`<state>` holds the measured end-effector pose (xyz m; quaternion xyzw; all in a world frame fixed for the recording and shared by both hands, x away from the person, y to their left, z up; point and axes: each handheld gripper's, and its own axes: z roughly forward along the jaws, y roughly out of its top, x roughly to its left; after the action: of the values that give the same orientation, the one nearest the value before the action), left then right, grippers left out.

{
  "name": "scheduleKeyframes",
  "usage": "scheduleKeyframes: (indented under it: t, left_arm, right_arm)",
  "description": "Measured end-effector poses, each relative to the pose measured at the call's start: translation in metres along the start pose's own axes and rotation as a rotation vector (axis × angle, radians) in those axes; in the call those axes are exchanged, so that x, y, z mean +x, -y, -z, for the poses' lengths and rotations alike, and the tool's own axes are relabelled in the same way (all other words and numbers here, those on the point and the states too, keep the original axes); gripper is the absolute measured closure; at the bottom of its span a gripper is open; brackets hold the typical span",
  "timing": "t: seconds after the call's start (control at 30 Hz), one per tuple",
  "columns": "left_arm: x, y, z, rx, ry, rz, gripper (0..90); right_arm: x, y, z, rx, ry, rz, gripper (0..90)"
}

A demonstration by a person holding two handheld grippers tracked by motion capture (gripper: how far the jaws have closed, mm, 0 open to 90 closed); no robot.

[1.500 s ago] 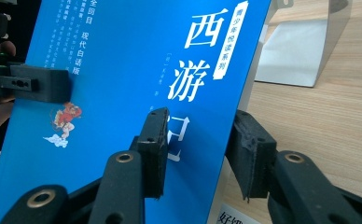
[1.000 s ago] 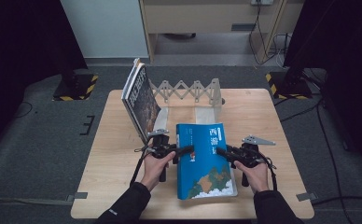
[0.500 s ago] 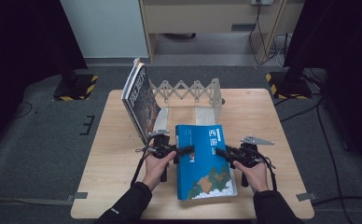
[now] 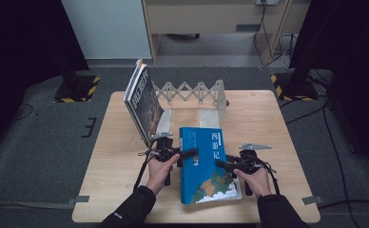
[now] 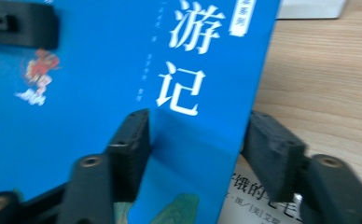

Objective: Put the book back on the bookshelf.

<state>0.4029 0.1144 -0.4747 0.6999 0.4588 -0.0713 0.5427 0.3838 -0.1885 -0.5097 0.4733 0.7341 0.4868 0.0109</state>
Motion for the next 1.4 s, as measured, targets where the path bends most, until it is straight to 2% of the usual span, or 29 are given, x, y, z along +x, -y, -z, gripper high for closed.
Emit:
scheduleKeyframes:
  t: [0.07, 0.13, 0.23, 0.33, 0.4, 0.43, 0.47, 0.6, 0.7, 0.8, 0.93, 1.1, 1.27, 1.4]
  left_arm:
    - [-0.001, -0.001, 0.001, -0.015, 0.004, 0.006, 57.0]
    - [-0.002, -0.002, 0.004, -0.032, 0.009, 0.011, 57.5]
    - [-0.005, -0.007, 0.007, -0.068, 0.032, 0.015, 58.7]
    - [-0.014, -0.013, 0.01, -0.098, 0.039, -0.039, 59.6]
    - [-0.02, -0.014, 0.01, -0.1, 0.054, -0.079, 59.6]
    - [-0.025, -0.014, 0.011, -0.094, 0.059, -0.113, 59.4]
    - [-0.027, -0.013, 0.011, -0.094, 0.057, -0.125, 58.8]
    - [-0.031, -0.012, 0.008, -0.083, 0.041, -0.164, 56.8]
    - [-0.035, -0.01, 0.006, -0.076, -0.002, -0.216, 56.2]
    - [-0.037, -0.009, 0.006, -0.075, -0.02, -0.234, 56.9]
    - [-0.039, -0.01, 0.007, -0.072, -0.025, -0.249, 57.7]
    - [-0.039, -0.009, 0.008, -0.071, -0.02, -0.259, 57.8]
    - [-0.04, -0.008, 0.007, -0.067, -0.016, -0.251, 57.9]
    - [-0.039, -0.007, 0.006, -0.065, -0.011, -0.226, 57.9]
  right_arm:
    - [-0.002, -0.001, 0.003, -0.009, 0.002, -0.02, 54.1]
    - [-0.004, -0.003, 0.006, -0.042, 0.005, -0.027, 62.1]
    - [-0.002, -0.007, 0.007, -0.069, 0.002, -0.008, 63.6]
    - [-0.001, -0.013, 0.01, -0.114, 0.002, 0.021, 63.8]
    - [-0.001, -0.015, 0.012, -0.134, 0.003, 0.039, 63.8]
    - [-0.001, -0.015, 0.013, -0.137, -0.001, 0.041, 63.8]
    - [-0.001, -0.014, 0.014, -0.136, -0.003, 0.052, 63.9]
    - [0.002, -0.013, 0.015, -0.138, -0.006, 0.062, 64.6]
    - [0.005, -0.013, 0.015, -0.146, -0.024, 0.078, 66.4]
    - [0.005, -0.013, 0.015, -0.149, -0.021, 0.085, 66.3]
    - [0.005, -0.012, 0.016, -0.152, -0.028, 0.085, 64.2]
    - [0.004, -0.011, 0.013, -0.163, -0.056, 0.091, 52.9]
    - [0.001, -0.011, 0.011, -0.147, -0.074, 0.065, 44.0]
    - [0.0, -0.01, 0.01, -0.141, -0.085, 0.063, 44.4]
